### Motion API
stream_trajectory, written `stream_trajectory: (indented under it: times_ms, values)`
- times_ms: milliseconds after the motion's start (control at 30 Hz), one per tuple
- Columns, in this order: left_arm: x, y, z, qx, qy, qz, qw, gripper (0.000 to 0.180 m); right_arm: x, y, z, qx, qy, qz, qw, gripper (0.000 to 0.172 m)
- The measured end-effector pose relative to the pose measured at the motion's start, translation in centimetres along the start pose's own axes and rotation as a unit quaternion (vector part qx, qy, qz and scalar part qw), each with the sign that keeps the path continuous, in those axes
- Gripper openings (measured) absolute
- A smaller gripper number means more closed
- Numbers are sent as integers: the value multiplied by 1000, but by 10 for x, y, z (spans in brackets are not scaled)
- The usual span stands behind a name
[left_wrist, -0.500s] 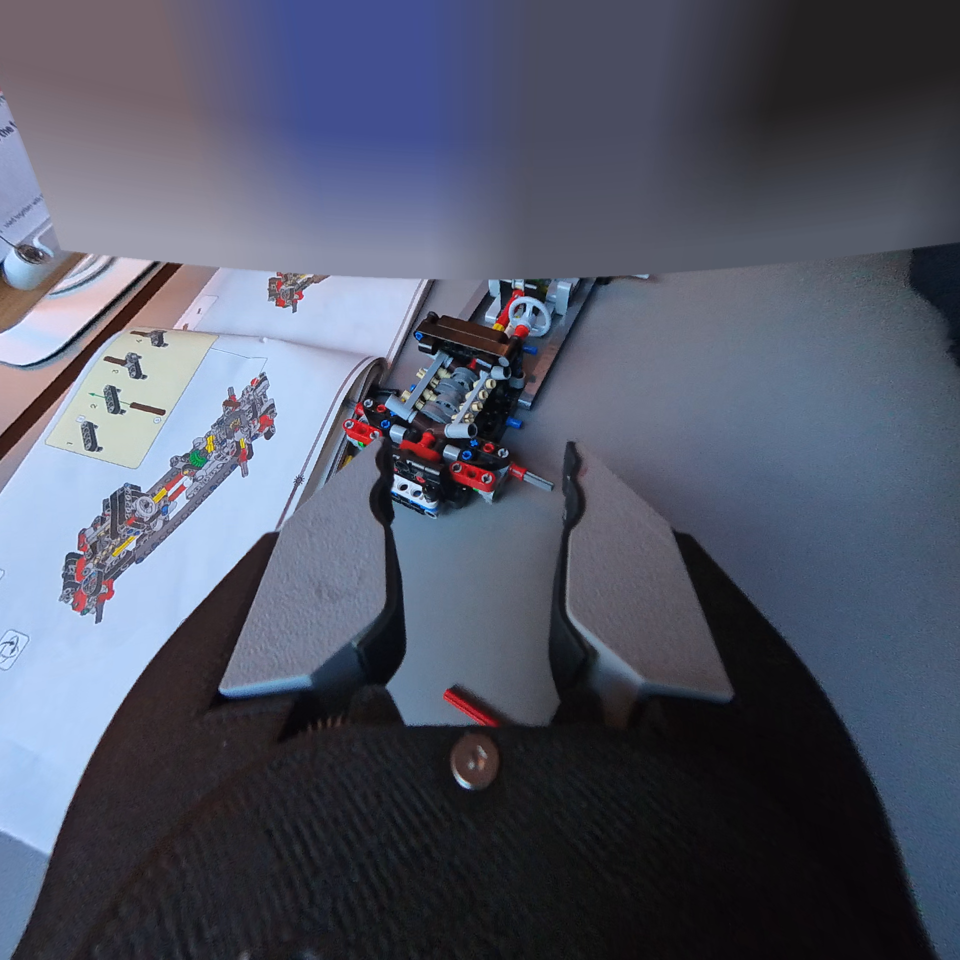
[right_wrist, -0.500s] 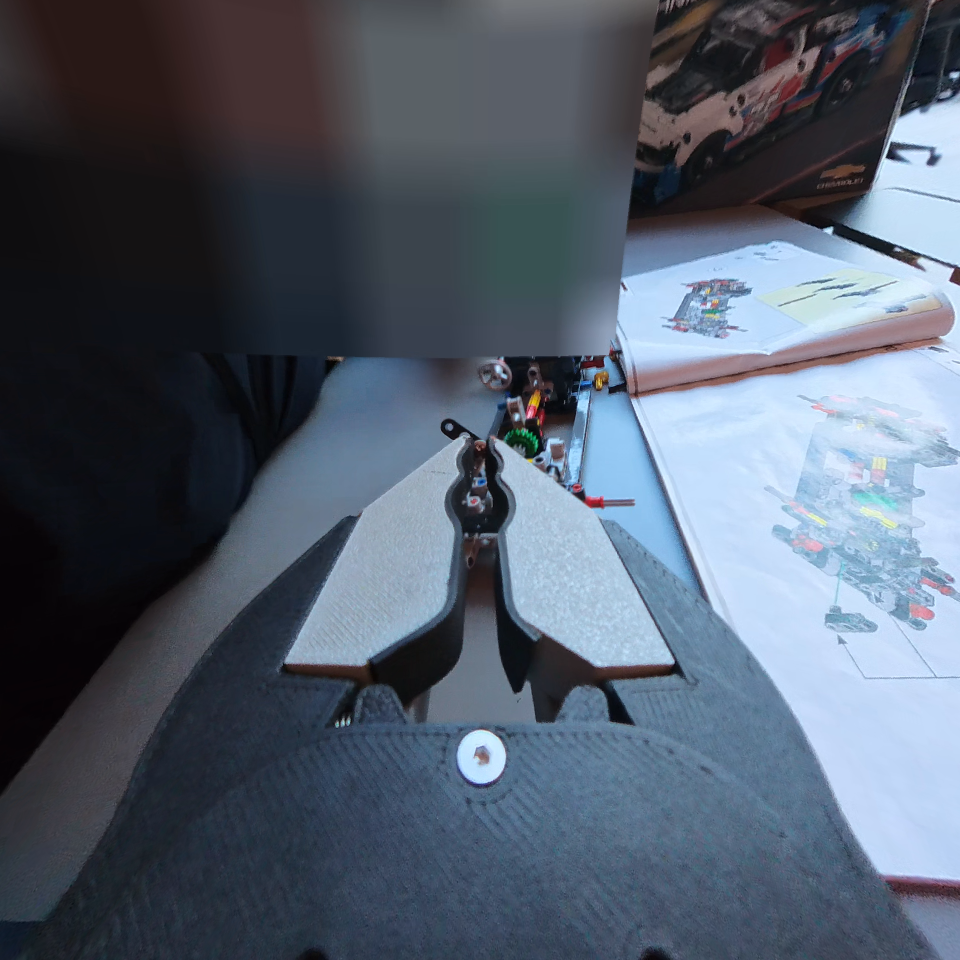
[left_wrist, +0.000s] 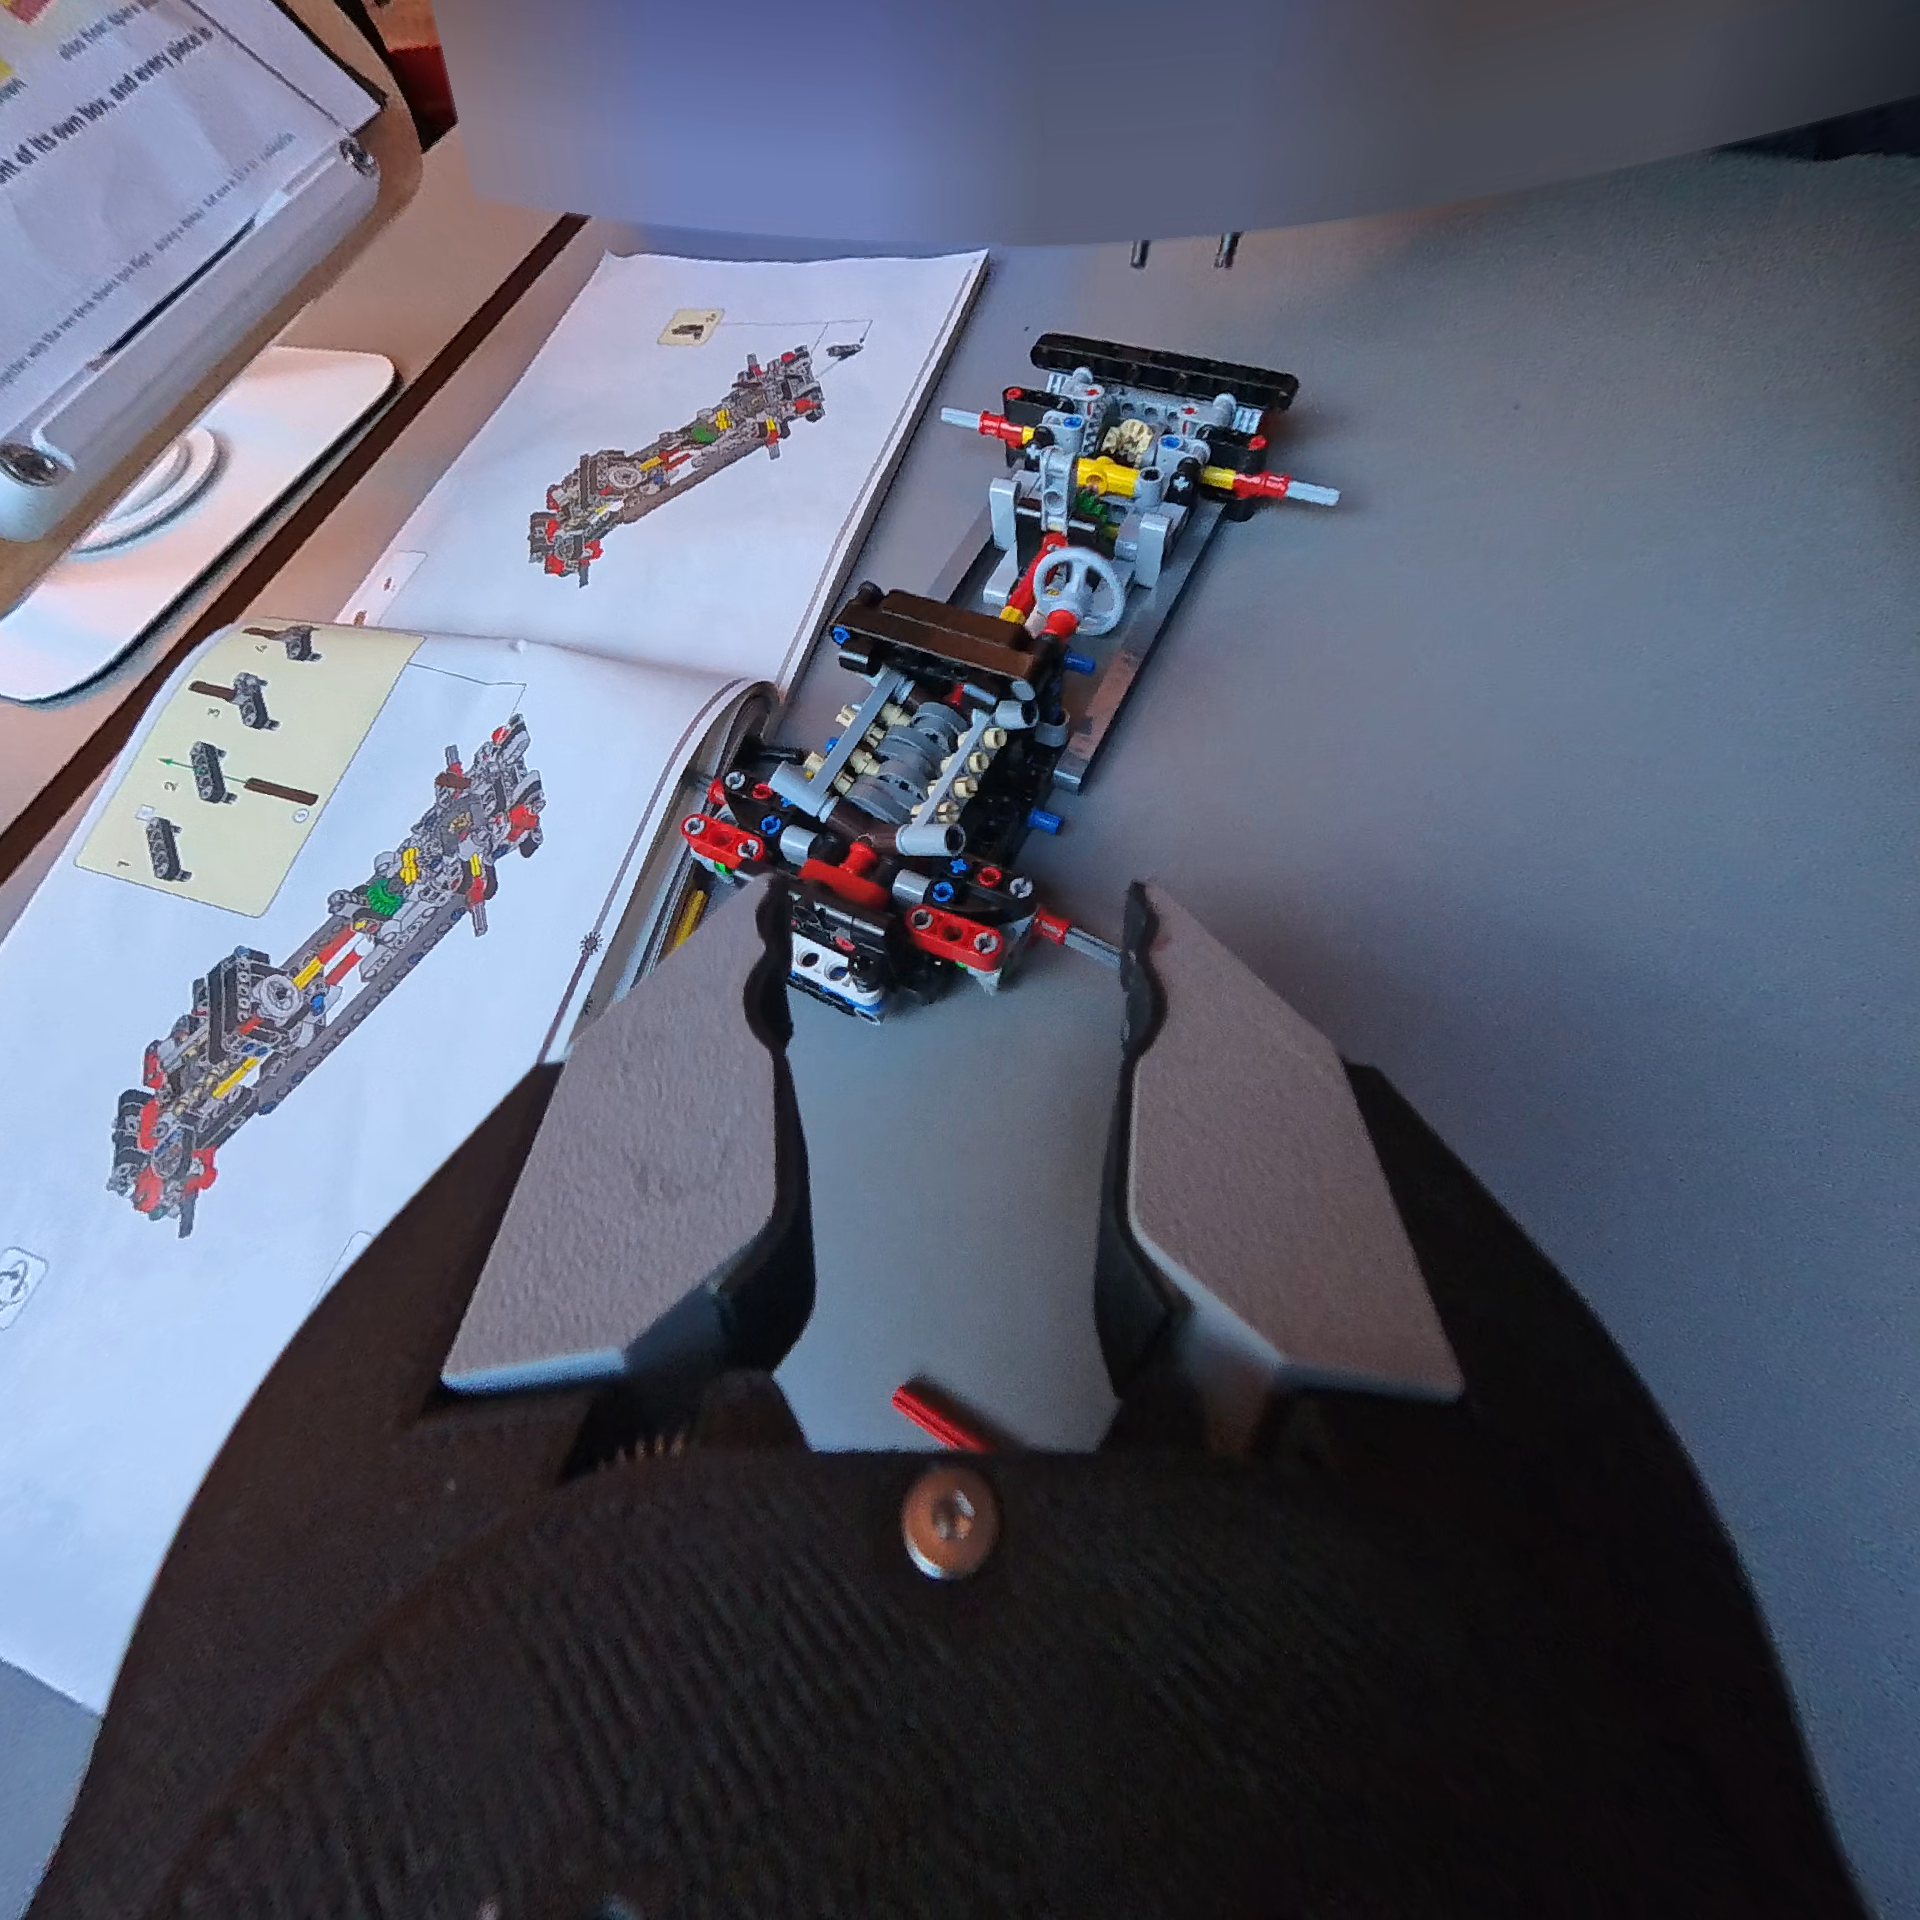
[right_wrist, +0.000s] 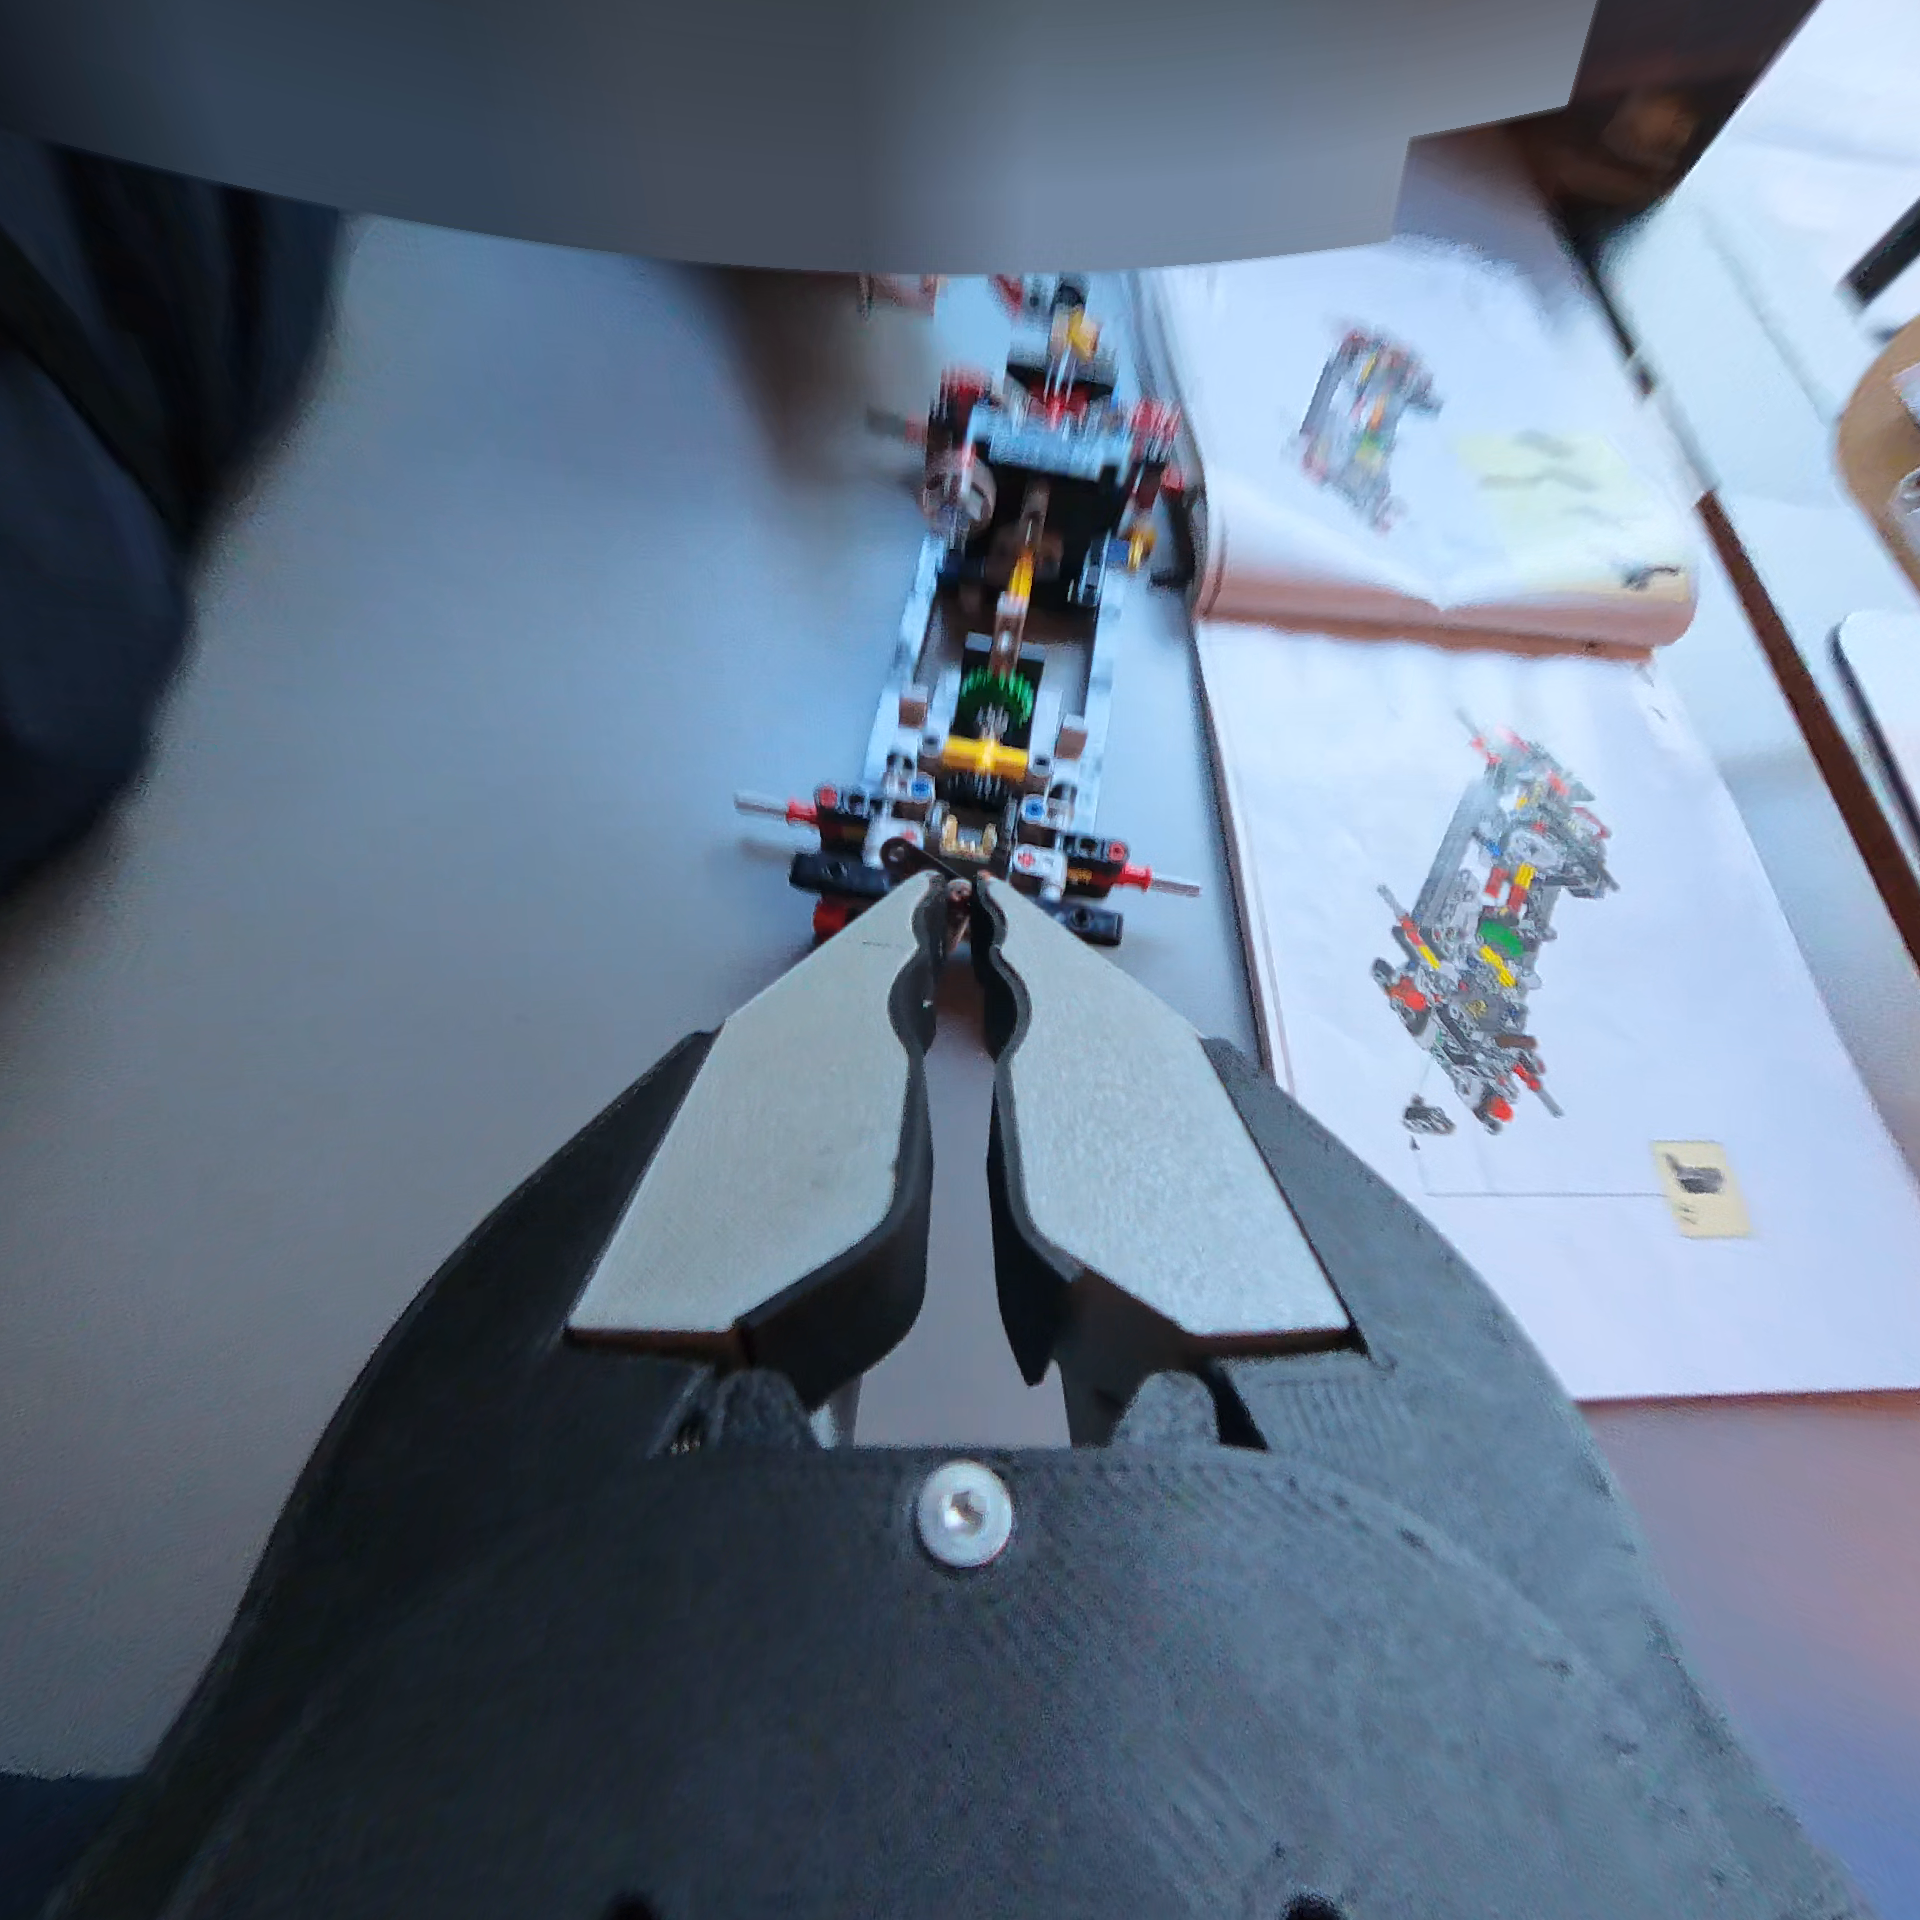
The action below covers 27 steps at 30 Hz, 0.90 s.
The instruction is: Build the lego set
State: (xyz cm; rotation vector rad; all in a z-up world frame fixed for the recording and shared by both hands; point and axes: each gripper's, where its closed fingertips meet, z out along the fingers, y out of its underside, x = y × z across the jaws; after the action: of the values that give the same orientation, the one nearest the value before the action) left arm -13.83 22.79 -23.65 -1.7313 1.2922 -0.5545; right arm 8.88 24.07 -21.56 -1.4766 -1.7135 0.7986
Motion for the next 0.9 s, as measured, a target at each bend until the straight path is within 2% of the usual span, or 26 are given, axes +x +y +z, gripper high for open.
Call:
stream_trajectory:
  times_ms: [100, 200, 300, 433, 533, 667, 900]
  values:
    - [-2, 4, 1, -7, -4, 0, 1000, 62, -4, 10, 12, -102, 4, -49, 994, 1]
    - [-1, 1, -2, -4, -8, 8, 1000, 61, -9, 19, 18, -195, -1, -116, 974, 1]
    - [-1, -1, -4, -5, -16, 21, 1000, 61, -7, 15, 15, -247, 2, -163, 955, 1]
    - [-16, 4, -15, -20, -47, 14, 999, 62, -6, 7, 7, -250, 11, -136, 959, 1]
    - [-18, 12, -29, -30, -26, -16, 999, 72, -9, 10, 0, -218, 28, -95, 971, 1]
    - [-23, 20, -38, -38, -35, -5, 999, 69, -17, 11, -4, -177, 52, -59, 981, 1]
    - [-13, 12, -35, -28, -25, 1, 999, 65, -35, -1, -4, -171, 71, -90, 978, 1]
